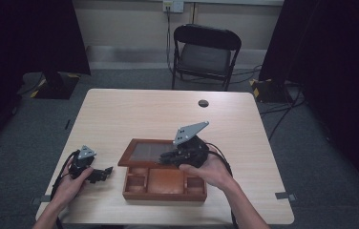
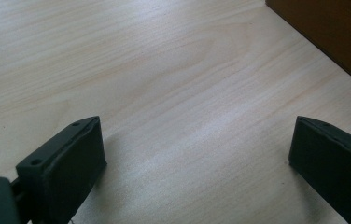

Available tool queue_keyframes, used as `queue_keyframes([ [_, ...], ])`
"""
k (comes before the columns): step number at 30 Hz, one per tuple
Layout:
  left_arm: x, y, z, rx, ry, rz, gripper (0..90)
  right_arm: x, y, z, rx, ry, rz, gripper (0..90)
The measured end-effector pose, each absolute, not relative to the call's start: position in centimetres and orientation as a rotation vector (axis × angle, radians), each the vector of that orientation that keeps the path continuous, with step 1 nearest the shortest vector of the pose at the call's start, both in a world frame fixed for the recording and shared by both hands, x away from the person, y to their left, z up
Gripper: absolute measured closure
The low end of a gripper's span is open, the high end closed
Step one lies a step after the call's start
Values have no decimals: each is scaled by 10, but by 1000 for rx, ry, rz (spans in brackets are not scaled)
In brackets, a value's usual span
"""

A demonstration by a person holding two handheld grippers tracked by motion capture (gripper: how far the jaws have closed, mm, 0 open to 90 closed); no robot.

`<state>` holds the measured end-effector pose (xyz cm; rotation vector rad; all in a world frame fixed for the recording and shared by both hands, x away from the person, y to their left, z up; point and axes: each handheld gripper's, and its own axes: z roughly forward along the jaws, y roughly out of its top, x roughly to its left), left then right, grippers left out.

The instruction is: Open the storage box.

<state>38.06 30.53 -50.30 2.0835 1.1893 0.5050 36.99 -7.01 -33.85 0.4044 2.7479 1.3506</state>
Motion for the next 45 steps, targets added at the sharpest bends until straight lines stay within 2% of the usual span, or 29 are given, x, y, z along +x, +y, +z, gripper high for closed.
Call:
queue_keyframes([
  [45, 380, 306, -503, 2087, 1186, 510, 28, 388, -70, -319, 399, 2759, 1339, 834],
])
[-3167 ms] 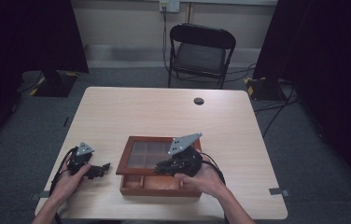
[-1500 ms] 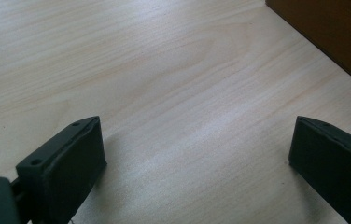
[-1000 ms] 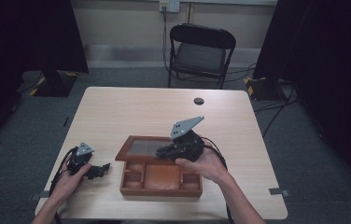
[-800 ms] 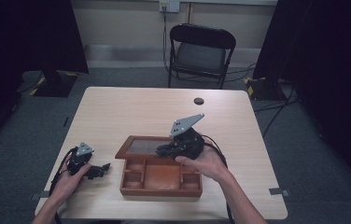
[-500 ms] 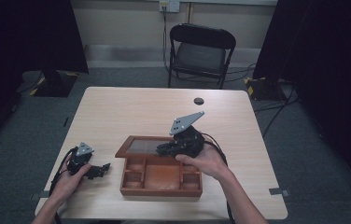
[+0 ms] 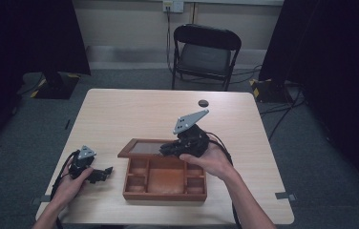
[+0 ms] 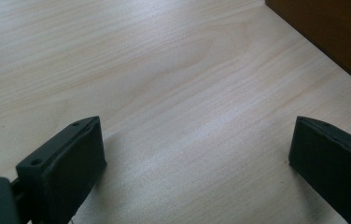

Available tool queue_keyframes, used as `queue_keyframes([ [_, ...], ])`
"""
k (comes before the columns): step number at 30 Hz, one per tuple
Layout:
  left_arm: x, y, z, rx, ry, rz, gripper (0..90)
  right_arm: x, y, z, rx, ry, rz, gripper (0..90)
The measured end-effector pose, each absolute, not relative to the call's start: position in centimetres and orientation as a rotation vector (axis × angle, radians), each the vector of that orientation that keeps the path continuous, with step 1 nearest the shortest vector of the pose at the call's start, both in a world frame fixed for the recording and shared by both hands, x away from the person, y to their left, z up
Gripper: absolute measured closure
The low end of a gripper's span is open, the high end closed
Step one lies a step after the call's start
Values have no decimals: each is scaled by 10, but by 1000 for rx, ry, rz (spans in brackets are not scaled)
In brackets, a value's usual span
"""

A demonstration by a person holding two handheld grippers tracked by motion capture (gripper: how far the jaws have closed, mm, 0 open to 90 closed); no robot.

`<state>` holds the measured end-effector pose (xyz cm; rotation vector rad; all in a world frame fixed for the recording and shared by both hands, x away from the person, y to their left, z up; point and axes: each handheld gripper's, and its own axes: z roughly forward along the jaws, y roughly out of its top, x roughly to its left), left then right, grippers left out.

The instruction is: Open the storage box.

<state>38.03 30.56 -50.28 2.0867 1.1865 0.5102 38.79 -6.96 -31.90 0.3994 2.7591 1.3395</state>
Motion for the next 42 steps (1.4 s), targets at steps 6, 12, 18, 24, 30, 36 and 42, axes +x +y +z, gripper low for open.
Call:
queue_keyframes([
  [6, 380, 305, -503, 2079, 1190, 510, 28, 391, -69, -315, 398, 2757, 1329, 835],
  [12, 380, 305, -503, 2079, 1189, 510, 28, 394, -69, -312, 400, 2756, 1328, 835],
  [18, 380, 305, -503, 2079, 1190, 509, 28, 397, -69, -310, 402, 2754, 1334, 836],
  [24, 380, 305, -503, 2079, 1191, 509, 28, 400, -69, -308, 401, 2757, 1334, 837],
  [30, 380, 305, -503, 2079, 1190, 509, 28, 402, -69, -305, 411, 2757, 1331, 839],
  [36, 380, 305, -503, 2079, 1190, 509, 28, 404, -70, -304, 414, 2748, 1342, 841],
  [42, 380, 305, -503, 2077, 1191, 505, 27, 407, -70, -301, 413, 2748, 1346, 851],
])
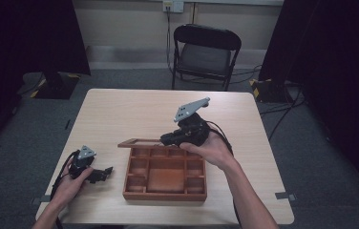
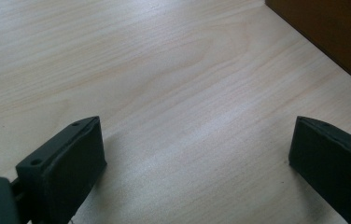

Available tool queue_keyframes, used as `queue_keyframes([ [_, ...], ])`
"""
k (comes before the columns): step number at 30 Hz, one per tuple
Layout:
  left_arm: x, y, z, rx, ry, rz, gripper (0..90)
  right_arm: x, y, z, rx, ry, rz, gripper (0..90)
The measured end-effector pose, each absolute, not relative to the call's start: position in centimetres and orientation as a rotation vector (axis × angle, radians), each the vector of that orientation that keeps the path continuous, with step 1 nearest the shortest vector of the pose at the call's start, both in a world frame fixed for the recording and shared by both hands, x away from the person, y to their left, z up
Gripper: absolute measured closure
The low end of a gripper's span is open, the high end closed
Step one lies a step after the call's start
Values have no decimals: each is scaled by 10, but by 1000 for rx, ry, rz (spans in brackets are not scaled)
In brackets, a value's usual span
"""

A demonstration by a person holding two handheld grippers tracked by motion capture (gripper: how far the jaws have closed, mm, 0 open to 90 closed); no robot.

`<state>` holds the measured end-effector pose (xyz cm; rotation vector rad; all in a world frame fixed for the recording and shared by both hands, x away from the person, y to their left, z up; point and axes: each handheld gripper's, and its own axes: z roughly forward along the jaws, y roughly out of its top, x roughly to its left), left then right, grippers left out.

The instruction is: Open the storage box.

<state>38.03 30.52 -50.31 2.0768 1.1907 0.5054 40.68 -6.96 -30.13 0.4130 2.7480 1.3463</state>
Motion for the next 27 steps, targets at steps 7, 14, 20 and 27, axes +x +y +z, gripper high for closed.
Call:
queue_keyframes([
  [7, 380, 305, -503, 2078, 1190, 506, 27, 408, -69, -300, 416, 2749, 1342, 851],
  [14, 380, 305, -503, 2079, 1190, 505, 27, 409, -69, -300, 415, 2754, 1341, 851],
  [20, 380, 305, -503, 2080, 1190, 508, 27, 409, -69, -300, 414, 2754, 1342, 851],
  [27, 380, 305, -503, 2078, 1190, 505, 27, 409, -69, -300, 416, 2755, 1345, 850],
])
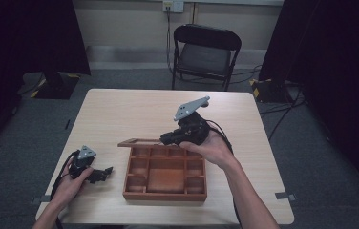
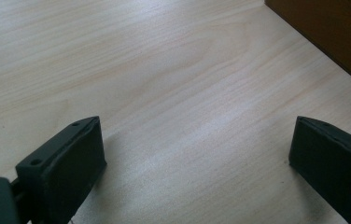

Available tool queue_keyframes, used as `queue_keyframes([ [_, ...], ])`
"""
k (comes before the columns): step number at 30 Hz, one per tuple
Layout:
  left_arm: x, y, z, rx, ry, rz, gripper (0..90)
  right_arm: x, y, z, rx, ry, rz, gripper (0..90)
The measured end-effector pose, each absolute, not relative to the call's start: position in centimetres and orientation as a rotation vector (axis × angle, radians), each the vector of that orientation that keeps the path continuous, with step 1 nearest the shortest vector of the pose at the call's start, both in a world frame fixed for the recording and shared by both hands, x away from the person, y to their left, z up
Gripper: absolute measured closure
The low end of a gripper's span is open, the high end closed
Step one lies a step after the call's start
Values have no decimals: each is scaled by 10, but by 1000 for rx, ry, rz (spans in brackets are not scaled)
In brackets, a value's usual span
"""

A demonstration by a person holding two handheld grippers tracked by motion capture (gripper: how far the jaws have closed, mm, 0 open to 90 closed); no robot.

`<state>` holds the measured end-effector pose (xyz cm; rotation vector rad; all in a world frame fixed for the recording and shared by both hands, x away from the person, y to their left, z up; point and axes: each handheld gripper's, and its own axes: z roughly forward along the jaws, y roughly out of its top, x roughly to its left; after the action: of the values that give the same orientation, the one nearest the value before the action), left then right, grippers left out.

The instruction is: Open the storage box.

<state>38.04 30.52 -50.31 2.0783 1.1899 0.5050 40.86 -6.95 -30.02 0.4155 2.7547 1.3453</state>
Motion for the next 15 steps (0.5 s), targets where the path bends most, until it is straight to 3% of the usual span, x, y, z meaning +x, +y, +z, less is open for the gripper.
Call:
queue_keyframes([
  [15, 380, 305, -503, 2079, 1190, 505, 27, 408, -69, -300, 420, 2752, 1342, 850],
])
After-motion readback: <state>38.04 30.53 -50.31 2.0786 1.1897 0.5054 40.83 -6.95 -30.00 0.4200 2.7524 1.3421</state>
